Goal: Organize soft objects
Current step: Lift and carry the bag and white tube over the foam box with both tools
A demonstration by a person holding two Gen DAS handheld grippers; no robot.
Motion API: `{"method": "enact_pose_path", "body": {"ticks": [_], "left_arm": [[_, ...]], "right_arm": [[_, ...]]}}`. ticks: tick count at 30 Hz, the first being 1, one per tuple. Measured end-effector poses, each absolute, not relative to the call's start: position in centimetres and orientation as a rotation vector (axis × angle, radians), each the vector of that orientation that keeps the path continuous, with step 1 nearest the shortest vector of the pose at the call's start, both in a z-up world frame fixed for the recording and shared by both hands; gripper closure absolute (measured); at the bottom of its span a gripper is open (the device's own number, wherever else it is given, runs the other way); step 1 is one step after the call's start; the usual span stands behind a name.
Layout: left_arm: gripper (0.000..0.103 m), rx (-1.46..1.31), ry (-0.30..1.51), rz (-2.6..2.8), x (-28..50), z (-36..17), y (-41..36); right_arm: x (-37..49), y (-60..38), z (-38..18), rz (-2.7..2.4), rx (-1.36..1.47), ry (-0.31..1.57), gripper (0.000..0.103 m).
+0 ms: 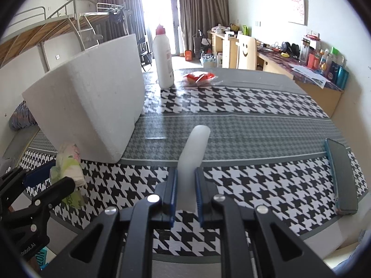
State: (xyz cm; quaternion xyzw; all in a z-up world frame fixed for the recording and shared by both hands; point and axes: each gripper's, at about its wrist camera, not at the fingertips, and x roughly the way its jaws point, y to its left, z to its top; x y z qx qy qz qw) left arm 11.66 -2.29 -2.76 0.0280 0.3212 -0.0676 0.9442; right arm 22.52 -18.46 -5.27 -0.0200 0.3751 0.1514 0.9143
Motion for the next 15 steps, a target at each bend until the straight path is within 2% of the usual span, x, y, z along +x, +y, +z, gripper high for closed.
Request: {"method": "enact_pose_path", "body": {"ticks": [15], "left_arm": [[0.059, 0.092, 0.584, -0.151, 10.8, -1.0, -2.4]], "right_arm": [[21.1, -19.3, -3.1, 0.304, -0.024, 0.699, 0.085]]}}
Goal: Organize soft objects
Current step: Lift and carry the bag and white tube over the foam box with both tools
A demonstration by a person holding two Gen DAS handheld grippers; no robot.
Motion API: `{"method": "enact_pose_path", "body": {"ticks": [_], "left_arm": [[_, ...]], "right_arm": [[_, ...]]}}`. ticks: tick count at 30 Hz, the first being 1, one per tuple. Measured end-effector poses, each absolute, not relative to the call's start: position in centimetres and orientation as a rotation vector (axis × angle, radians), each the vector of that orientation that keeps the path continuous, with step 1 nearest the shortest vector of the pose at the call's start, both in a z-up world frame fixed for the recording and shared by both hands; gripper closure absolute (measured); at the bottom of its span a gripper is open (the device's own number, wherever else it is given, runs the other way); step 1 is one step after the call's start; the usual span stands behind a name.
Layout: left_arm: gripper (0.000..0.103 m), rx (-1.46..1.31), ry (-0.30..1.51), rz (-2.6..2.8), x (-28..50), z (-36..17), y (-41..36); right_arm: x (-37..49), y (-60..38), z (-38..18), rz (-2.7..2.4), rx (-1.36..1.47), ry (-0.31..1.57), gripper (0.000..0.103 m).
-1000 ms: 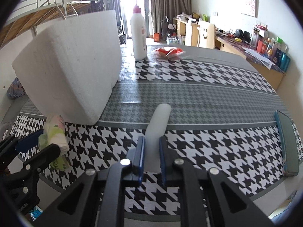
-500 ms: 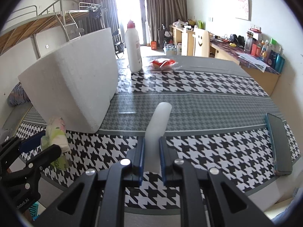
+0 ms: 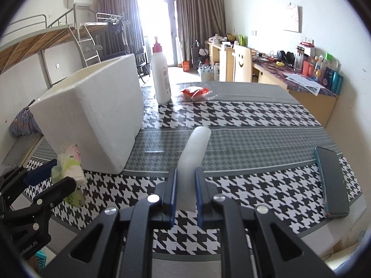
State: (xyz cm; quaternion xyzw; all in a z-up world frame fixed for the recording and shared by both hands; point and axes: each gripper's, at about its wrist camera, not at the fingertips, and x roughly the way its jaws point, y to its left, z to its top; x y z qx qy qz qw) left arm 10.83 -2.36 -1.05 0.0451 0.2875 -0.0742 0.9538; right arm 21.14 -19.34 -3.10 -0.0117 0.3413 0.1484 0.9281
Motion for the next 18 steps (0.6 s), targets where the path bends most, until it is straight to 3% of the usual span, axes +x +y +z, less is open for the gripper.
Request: {"method": "enact_pose_path", "body": {"ticks": [18], "left_arm": [[0.059, 0.109, 0.514, -0.167, 10.4, 1.5, -3.0]], "right_arm": [[20.0, -19.5, -0.3, 0.327, -0.016, 0.601, 0.085]]}}
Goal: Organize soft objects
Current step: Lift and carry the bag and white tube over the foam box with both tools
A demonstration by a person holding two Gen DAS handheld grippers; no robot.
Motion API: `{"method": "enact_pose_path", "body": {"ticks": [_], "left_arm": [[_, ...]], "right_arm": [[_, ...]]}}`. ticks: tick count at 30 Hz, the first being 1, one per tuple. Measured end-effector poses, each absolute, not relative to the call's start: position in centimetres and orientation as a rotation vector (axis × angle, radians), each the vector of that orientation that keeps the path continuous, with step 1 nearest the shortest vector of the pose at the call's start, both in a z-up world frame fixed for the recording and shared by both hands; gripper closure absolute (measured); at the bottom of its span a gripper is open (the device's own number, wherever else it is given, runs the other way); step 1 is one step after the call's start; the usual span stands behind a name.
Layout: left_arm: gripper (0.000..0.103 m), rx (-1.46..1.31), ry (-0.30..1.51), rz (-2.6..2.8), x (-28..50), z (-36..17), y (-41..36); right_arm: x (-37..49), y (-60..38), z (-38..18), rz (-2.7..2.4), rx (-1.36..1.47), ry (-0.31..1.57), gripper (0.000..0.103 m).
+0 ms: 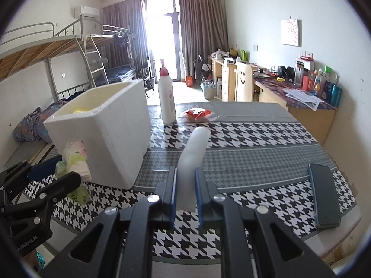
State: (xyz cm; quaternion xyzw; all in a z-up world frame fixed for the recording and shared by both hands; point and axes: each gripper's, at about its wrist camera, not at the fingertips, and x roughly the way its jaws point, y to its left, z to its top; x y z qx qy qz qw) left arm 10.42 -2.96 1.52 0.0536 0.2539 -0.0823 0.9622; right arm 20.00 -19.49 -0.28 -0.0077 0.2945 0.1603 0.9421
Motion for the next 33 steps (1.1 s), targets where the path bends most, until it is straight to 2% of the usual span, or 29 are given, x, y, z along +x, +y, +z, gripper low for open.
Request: {"method": "enact_pose_path", "body": {"ticks": [33], "left_arm": [[0.059, 0.097, 0.402, -0.18, 9.2, 5.7, -1.7]], "right_arm": [[18.5, -19.1, 3.7, 0.394, -0.007, 0.474, 0.085]]}}
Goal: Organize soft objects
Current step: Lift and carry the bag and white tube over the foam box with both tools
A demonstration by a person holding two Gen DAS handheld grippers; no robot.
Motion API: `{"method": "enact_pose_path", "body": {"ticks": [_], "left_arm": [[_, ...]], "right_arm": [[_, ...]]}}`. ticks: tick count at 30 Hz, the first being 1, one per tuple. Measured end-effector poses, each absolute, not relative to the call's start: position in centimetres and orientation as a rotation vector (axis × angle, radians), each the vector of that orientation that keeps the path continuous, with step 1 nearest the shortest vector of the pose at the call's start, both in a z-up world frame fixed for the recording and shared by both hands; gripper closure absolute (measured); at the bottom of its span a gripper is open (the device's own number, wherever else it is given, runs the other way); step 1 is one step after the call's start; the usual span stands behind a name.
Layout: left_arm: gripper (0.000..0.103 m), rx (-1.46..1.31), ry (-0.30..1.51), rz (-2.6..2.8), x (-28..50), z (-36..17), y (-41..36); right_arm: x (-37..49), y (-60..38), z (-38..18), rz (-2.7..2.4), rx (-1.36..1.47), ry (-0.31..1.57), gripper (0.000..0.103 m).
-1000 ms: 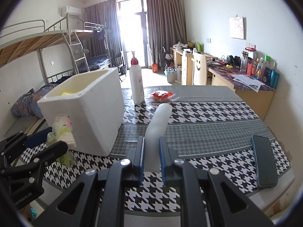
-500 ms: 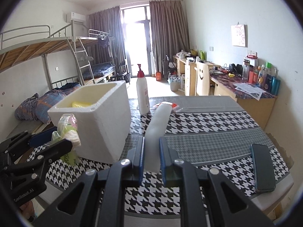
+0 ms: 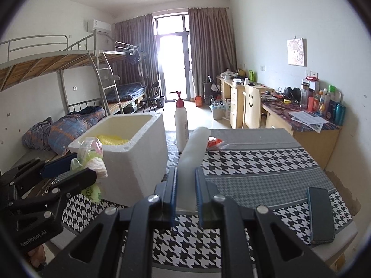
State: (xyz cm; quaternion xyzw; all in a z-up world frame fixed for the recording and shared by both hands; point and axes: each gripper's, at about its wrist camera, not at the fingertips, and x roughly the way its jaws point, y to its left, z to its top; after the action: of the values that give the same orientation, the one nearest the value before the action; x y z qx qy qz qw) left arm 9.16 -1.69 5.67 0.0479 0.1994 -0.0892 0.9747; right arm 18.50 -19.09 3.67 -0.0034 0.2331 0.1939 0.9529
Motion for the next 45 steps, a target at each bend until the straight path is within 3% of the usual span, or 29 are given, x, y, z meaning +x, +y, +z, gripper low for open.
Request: {"method": "enact_pose_path", "body": {"ticks": [45], "left_arm": [[0.059, 0.05, 0.344, -0.035, 12.0, 7.5, 2.5]], "right_arm": [[22.3, -14.4, 5.7, 0.54, -0.034, 0.454, 0.085]]}}
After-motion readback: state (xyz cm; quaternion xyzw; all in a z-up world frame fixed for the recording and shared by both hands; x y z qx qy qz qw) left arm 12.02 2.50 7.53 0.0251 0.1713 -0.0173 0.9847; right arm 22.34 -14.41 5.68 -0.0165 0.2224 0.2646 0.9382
